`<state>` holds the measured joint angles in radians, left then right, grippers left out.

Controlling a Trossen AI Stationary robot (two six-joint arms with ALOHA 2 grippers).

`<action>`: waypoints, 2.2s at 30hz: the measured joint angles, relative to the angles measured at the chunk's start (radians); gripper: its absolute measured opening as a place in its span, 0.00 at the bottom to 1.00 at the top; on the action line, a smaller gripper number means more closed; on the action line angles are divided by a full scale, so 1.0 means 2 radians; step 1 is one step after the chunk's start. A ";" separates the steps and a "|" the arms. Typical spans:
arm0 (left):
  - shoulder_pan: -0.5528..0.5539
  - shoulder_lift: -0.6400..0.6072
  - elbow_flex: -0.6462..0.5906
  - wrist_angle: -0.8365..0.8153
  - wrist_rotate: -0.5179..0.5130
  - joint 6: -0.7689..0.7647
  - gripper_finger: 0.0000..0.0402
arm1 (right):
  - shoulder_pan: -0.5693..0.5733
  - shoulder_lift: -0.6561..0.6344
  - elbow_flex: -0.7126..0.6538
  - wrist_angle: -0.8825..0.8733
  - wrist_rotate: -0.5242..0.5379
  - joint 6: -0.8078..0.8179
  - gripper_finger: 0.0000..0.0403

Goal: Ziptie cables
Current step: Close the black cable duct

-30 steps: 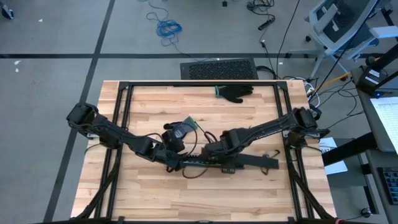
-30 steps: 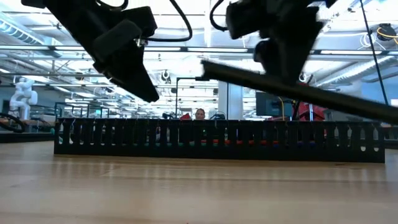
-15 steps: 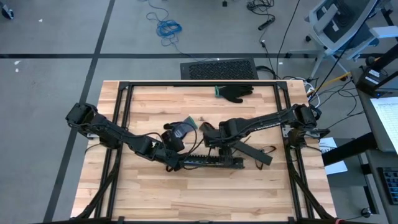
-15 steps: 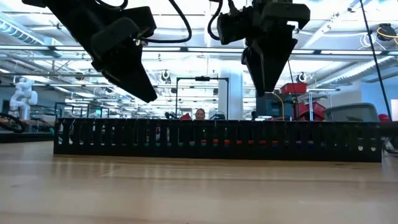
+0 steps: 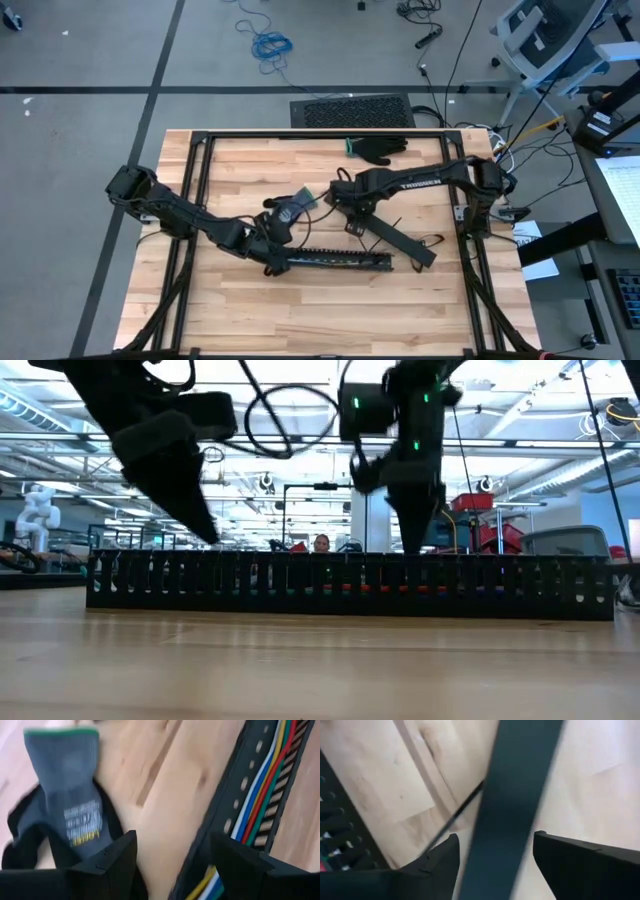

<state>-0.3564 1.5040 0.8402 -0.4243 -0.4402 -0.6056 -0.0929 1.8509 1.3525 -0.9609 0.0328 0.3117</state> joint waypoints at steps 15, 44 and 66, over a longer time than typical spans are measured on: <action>-0.003 0.000 0.000 -0.014 0.009 0.005 0.61 | -0.010 0.000 -0.022 0.049 0.038 0.065 0.80; -0.002 0.000 0.000 -0.013 0.049 -0.049 0.61 | -0.016 0.004 -0.094 0.070 0.007 0.126 0.81; -0.002 0.000 0.000 -0.013 0.038 -0.048 0.61 | -0.016 0.004 -0.094 0.076 0.008 0.126 0.58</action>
<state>-0.3603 1.5040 0.8402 -0.4511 -0.3644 -0.7017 -0.1257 1.8587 1.1637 -0.8089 0.0490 0.5644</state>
